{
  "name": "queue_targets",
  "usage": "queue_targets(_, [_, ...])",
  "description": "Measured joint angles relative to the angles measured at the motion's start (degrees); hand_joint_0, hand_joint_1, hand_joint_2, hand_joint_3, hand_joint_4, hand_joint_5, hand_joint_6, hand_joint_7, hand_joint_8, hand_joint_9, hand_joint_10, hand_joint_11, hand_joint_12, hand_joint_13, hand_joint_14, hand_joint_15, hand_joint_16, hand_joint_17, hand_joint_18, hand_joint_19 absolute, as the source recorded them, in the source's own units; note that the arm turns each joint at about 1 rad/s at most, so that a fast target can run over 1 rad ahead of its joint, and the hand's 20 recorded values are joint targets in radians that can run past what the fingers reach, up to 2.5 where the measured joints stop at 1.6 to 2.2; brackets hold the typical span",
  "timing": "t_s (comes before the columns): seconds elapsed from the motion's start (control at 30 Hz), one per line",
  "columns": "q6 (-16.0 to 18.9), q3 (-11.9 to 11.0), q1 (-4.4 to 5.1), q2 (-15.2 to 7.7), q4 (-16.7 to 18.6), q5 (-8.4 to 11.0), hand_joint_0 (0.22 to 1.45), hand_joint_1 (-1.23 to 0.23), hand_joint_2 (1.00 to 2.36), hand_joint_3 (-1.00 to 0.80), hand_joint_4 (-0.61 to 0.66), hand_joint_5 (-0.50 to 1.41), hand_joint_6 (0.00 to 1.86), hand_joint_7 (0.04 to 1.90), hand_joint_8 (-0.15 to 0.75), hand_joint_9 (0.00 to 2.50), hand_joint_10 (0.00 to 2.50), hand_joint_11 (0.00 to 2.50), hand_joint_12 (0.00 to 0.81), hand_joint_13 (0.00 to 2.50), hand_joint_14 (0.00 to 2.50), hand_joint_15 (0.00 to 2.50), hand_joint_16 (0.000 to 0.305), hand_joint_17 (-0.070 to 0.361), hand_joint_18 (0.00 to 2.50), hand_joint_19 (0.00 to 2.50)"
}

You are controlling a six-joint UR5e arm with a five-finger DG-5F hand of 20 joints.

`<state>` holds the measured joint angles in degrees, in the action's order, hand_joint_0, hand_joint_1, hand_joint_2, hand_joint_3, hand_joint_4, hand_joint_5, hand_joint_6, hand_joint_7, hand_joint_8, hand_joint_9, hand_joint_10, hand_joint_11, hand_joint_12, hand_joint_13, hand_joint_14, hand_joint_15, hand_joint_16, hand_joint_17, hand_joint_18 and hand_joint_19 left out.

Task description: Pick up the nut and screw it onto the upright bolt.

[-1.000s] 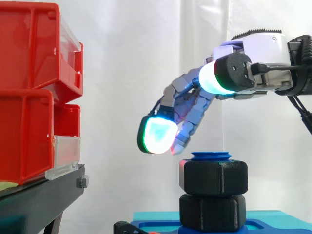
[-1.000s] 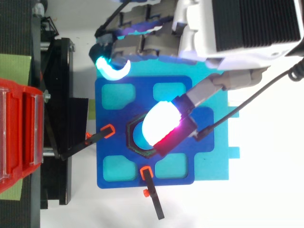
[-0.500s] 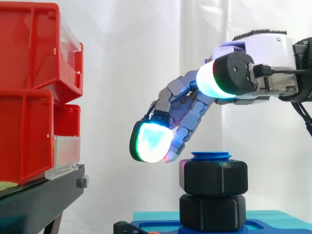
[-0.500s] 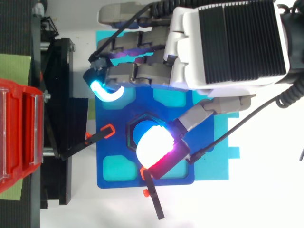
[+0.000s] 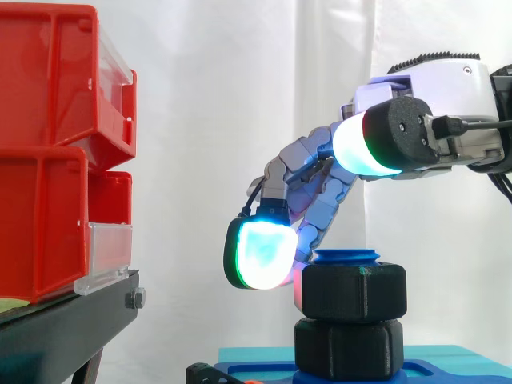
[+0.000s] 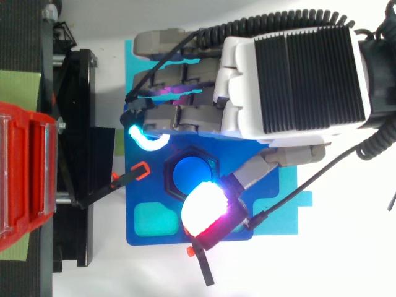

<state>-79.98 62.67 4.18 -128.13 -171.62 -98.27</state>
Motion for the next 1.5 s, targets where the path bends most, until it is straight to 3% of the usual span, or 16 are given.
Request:
queue_targets(0.37, [0.03,0.0,1.12,-0.01,-0.54,0.55,0.51,-0.09,1.0,-0.5,0.24,-0.06,0.5,0.87,0.265,0.85,0.0,0.0,0.289,0.49,0.0,0.0,0.03,0.067,0.13,0.0])
queue_targets(0.63, [0.07,0.0,1.39,-0.01,-0.55,0.62,0.52,-0.11,1.0,-0.5,0.25,-0.05,0.5,0.92,0.263,0.86,0.0,0.0,0.287,0.51,0.0,0.0,0.03,0.067,0.14,0.0])
queue_targets(0.93, [0.09,0.0,1.47,0.02,-1.02,0.62,0.52,-0.13,1.0,-0.5,0.25,-0.03,0.5,1.14,0.266,0.87,0.0,0.0,0.284,0.53,0.0,0.0,0.029,0.066,0.16,0.0])
queue_targets(1.13, [0.09,0.0,1.03,0.05,-1.92,0.44,0.52,-0.15,1.0,-0.5,0.22,-0.02,0.5,1.25,0.266,0.89,0.0,0.0,0.28,0.54,0.0,0.0,0.029,0.065,0.18,0.0])
queue_targets(1.4, [0.09,0.0,-0.38,0.03,-2.79,-0.57,0.51,-0.15,1.0,-0.5,0.2,0.01,0.5,1.48,0.278,0.98,0.0,0.0,0.258,0.63,0.0,0.0,0.029,0.064,0.29,0.0])
queue_targets(1.5, [0.09,0.0,-0.93,0.03,-2.79,-1.38,0.49,-0.13,1.0,-0.5,0.16,0.04,0.56,1.38,0.278,1.09,0.0,0.0,0.246,0.71,0.0,0.0,0.029,0.064,0.4,0.0])
